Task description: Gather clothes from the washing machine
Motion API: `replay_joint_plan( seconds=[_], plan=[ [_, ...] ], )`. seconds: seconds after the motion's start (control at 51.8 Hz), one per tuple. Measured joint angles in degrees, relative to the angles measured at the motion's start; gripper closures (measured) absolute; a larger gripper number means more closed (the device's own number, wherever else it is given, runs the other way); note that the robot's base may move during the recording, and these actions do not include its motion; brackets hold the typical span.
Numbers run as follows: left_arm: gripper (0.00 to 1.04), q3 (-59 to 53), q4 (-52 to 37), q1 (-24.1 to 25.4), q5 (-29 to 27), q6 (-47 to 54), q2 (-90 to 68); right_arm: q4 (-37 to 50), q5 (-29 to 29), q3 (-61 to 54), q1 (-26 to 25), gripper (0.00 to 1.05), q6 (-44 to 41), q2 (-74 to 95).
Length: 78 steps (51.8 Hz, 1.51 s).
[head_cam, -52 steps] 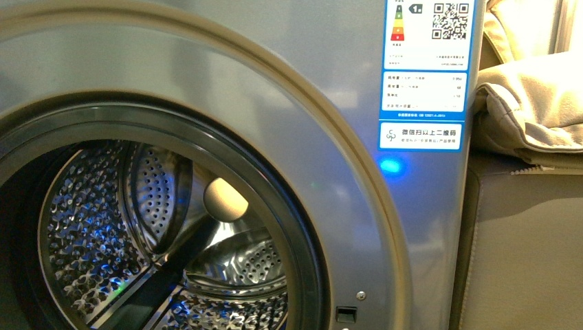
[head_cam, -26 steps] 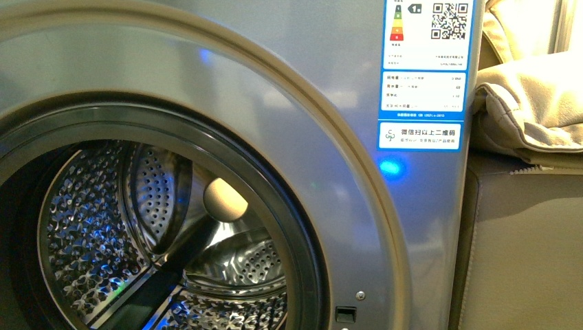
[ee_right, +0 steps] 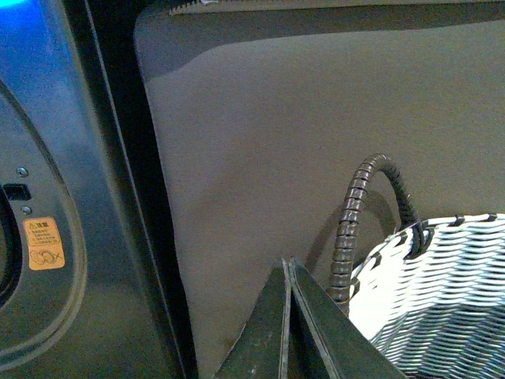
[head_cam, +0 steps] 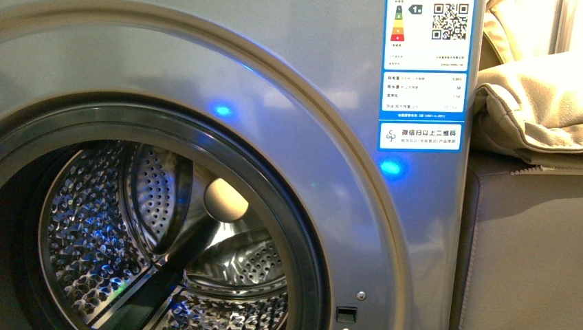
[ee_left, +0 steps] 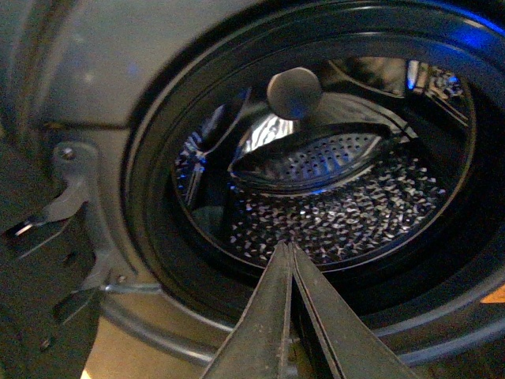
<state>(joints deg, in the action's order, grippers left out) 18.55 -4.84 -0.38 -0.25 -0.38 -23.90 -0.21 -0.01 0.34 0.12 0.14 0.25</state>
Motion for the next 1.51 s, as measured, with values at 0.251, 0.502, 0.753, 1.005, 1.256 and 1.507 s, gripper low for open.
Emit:
replay_joint_plan(
  seconds=[0.251,0.502,0.753,1.005,1.256,1.507],
  plan=[
    [1.01,-7.0,-2.0,0.3,0.3,0.0,5.1,0.0,0.0,0.0,0.0,1.02,0.0,0.0],
    [1.01,-11.2,-2.3,0.3,0.3,0.0,9.0,0.0,0.0,0.0,0.0,1.02,0.0,0.0],
    [1.01,-14.0,-0.2,0.3,0.3,0.0,14.3,0.0,0.0,0.0,0.0,1.02,0.0,0.0],
    [1.01,-15.8,5.1,0.3,0.3,0.0,21.3,0.0,0.0,0.0,0.0,1.02,0.0,0.0],
    [0.66,-17.5,5.0,0.3,0.2,0.0,23.7,0.0,0.0,0.0,0.0,0.65,-0.1,0.0],
    [0.16,-17.5,5.0,0.3,0.2,0.0,23.7,0.0,0.0,0.0,0.0,0.16,0.0,0.0]
  ],
)
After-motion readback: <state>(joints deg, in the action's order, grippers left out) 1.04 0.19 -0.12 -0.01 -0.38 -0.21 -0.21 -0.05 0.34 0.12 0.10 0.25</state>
